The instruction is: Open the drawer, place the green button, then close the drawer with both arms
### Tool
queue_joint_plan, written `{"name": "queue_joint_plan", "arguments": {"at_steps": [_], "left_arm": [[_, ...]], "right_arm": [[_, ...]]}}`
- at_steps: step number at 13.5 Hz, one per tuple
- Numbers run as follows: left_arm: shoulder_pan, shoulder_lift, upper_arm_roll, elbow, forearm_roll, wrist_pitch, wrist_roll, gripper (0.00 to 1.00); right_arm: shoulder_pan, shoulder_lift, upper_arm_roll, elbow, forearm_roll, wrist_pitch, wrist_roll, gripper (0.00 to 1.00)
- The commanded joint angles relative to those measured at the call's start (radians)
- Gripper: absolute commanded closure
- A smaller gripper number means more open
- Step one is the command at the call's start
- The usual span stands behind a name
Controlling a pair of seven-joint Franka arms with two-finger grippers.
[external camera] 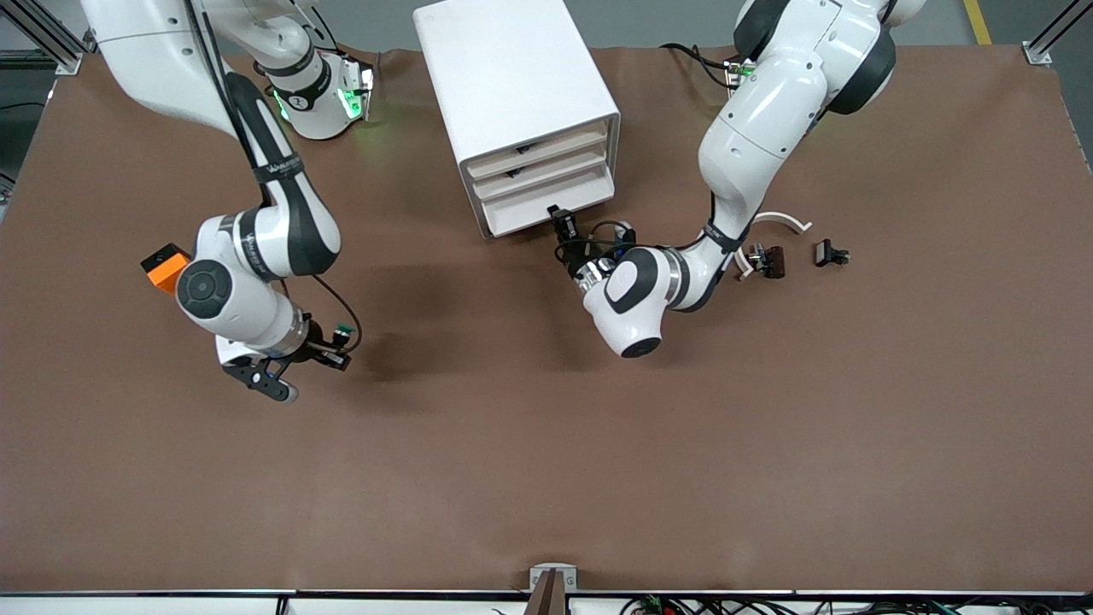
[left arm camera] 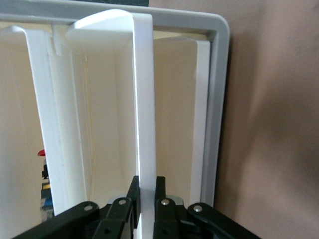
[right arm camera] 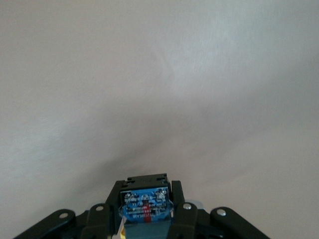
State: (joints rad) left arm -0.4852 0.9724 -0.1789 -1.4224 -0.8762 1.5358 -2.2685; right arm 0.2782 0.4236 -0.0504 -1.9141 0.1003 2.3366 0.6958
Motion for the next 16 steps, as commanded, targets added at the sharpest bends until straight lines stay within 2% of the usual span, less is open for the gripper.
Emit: {"name": "queue_joint_plan", "arguments": {"at_steps": [1, 9, 12, 16], "left_arm": [[-0.006, 0.032, 0.03, 0.049, -0.006, 0.018, 0.004, 1.0], [0.007, 0.04, 0.041, 0.071, -0.007, 0.118, 0.014, 1.0], [0.01, 0.04, 0.042, 0.085, -0.006, 0.119, 0.014, 1.0], [0.036, 0.034, 0.042, 0.085, 0.0, 0.118, 0.014, 1.0]], "right_arm": [[0.065, -0.06, -0.006, -0.014, 0.015, -0.052, 0.172, 1.0], [0.294, -0.114, -0.008, 0.006, 0.013, -0.143, 0.578, 1.0], [0.364, -0.111, -0.008, 0.056, 0.012, -0.216, 0.678, 1.0], [0.436, -0.111, -0.008, 0.064, 0.012, -0.232, 0.761, 1.0]]}}
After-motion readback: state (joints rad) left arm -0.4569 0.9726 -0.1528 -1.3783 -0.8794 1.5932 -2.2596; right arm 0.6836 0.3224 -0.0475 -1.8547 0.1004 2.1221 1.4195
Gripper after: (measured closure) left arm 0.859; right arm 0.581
